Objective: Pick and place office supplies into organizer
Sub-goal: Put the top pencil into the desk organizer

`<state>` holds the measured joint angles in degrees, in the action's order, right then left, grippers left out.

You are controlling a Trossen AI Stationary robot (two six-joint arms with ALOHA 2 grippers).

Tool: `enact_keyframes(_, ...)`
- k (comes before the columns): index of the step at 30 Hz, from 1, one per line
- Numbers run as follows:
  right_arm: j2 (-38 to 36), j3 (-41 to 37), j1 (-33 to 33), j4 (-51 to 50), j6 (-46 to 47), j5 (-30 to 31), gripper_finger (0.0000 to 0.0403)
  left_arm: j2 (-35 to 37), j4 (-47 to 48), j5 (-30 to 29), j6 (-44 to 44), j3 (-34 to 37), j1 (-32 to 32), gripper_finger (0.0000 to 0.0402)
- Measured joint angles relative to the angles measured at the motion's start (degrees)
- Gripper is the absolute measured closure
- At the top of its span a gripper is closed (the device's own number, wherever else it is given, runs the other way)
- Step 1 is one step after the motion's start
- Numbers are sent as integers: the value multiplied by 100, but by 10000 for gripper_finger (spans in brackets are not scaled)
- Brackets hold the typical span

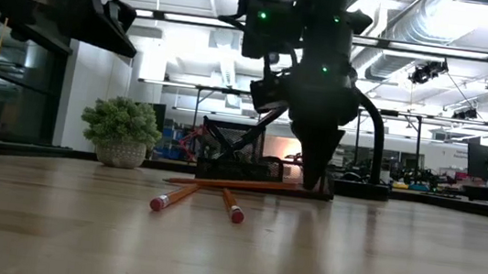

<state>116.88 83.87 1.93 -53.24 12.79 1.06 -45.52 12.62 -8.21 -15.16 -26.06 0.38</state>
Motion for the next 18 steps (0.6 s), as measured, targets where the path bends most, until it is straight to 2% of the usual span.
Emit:
enact_keyframes(12,-20,128,13,-166,17,148,402,0,95,0,0,0,0,399)
enact_keyframes(18,-309,128,11,-250,16,255,403,0,98,0,0,0,0,399)
